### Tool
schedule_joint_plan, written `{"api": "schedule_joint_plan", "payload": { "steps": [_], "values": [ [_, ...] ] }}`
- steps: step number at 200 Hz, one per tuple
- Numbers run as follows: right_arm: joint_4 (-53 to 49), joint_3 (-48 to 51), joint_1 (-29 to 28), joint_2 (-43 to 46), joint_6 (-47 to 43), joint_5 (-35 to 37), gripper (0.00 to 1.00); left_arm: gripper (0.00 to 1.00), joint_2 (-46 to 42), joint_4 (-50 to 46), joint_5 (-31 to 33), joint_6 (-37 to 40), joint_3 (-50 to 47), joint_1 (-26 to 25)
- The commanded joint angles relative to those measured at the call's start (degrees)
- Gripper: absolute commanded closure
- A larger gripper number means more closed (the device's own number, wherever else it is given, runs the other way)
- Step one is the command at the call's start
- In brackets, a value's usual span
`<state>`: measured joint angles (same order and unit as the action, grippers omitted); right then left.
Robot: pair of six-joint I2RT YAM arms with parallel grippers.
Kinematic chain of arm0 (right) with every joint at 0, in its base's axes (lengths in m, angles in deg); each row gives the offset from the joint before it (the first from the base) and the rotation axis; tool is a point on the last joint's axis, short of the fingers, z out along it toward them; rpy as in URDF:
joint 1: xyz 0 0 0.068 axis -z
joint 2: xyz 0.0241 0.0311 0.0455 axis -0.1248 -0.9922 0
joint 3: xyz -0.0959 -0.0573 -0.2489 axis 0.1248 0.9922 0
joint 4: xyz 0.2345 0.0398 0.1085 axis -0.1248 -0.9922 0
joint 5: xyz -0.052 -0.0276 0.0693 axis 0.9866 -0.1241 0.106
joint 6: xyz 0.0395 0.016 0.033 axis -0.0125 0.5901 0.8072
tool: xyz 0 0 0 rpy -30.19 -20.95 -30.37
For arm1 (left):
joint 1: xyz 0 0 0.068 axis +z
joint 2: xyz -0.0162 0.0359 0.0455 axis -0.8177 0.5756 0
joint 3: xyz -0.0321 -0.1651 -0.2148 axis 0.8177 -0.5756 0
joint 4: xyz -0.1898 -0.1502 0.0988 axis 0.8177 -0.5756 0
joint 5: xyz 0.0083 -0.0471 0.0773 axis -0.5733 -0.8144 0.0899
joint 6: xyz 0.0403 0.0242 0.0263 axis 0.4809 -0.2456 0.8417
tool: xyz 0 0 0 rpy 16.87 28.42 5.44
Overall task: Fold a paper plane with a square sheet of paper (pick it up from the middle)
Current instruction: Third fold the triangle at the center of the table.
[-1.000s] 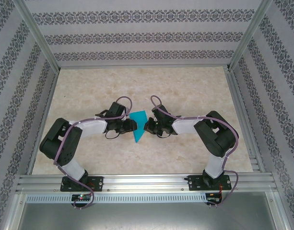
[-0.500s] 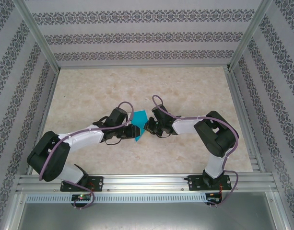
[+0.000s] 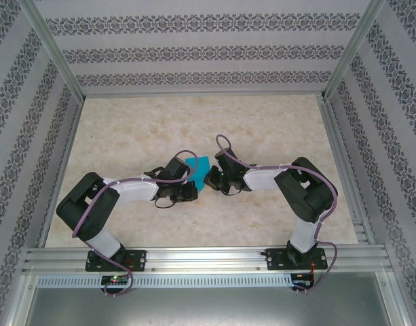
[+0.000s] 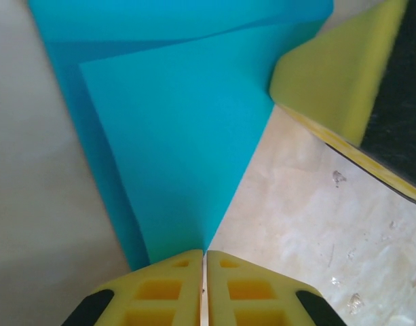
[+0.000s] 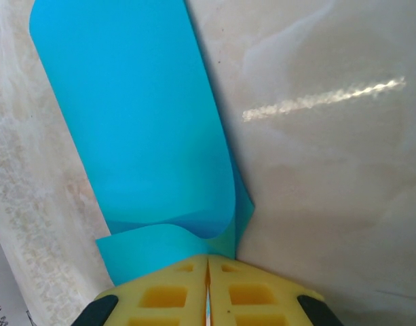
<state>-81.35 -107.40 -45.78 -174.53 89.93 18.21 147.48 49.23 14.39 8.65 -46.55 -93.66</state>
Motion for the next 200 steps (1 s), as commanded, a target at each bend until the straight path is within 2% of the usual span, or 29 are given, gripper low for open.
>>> {"api": "schedule_joint_plan", "payload": {
  "steps": [1, 41, 95, 127, 163, 200],
  "values": [
    [-0.4, 0.8, -0.1, -1.5, 0.0, 2.0, 0.90, 0.90, 0.2, -2.4, 3.9, -0.2, 0.8, -0.7],
    [-1.3, 0.4, 0.4, -1.6, -1.2, 2.0, 0.90, 0.91, -0.2, -2.2, 4.4, -0.5, -0.2, -0.7],
    [-2.8, -2.1, 0.6, -1.0, -4.7, 0.7, 0.90, 0.90, -4.1, 1.3, 0.4, -0.2, 0.0, -0.7],
    [-3.6, -3.0, 0.6, -1.7, -5.3, 0.5, 0.90, 0.91, -2.9, -2.5, 3.7, 0.3, 0.7, -0.7],
    [-3.4, -3.1, 0.6, -2.0, -5.4, 0.1, 0.90, 0.92, 0.6, -2.9, 2.7, -0.5, 0.7, -0.7],
    [-2.4, -3.5, 0.9, 0.0, -8.5, -1.2, 0.90, 0.96, 1.8, -6.2, 5.5, -0.3, 1.3, -0.7]
  ]
}}
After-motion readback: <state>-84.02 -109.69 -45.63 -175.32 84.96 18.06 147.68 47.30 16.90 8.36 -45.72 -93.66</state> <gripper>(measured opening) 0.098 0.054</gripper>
